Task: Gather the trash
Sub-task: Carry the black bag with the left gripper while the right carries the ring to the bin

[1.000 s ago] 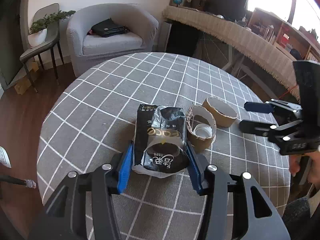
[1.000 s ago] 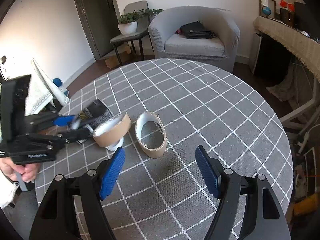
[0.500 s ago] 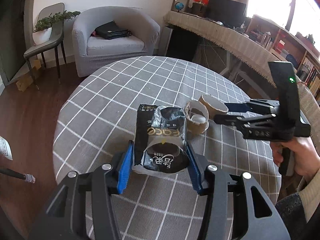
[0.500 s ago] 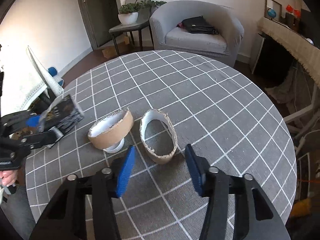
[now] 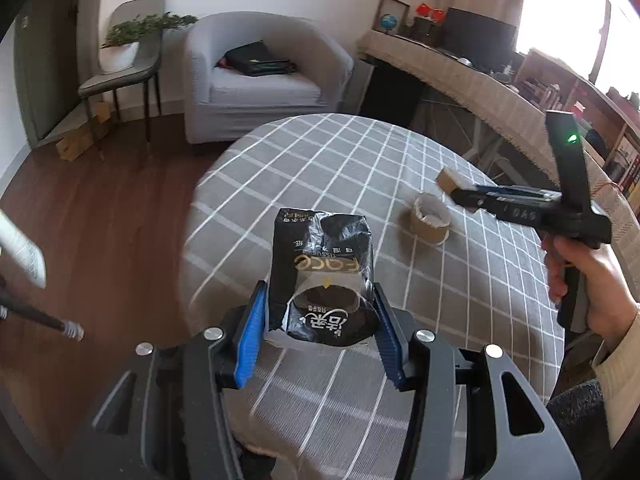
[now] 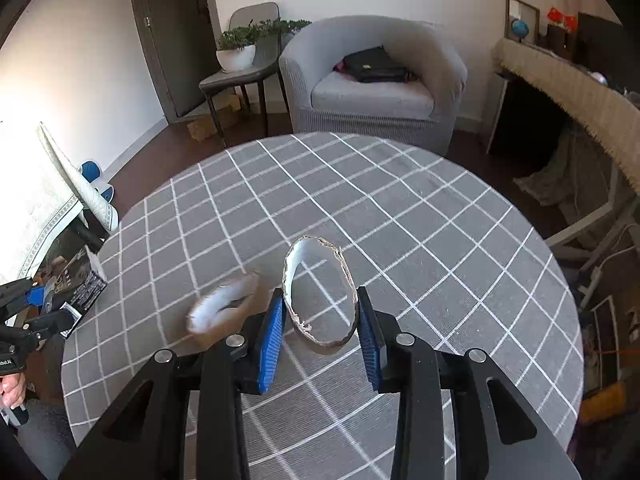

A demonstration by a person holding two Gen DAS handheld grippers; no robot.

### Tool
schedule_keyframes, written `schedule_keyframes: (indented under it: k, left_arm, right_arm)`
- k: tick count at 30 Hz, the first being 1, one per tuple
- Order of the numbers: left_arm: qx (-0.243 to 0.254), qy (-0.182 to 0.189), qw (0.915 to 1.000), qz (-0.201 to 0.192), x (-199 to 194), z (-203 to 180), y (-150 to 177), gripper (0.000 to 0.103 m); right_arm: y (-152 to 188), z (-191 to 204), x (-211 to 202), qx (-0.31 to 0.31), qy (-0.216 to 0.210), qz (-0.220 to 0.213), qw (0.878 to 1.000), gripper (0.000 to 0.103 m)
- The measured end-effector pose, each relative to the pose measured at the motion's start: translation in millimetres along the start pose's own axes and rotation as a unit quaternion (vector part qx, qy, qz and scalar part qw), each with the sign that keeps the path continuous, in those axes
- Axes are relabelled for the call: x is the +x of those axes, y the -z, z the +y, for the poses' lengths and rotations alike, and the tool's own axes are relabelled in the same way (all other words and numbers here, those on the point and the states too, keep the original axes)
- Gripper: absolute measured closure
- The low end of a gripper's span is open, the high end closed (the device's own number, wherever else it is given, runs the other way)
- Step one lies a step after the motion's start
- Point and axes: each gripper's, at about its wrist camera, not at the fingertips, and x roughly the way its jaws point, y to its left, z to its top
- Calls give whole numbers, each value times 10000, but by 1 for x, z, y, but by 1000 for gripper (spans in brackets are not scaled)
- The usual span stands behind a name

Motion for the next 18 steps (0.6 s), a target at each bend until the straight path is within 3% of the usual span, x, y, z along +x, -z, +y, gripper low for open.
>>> schedule_keyframes:
  k: [18]
  left_arm:
    - [-681, -873, 9938, -32, -101, 67, 86, 50]
  right_arm:
    - [32, 124, -54, -641, -482, 111, 9967, 68]
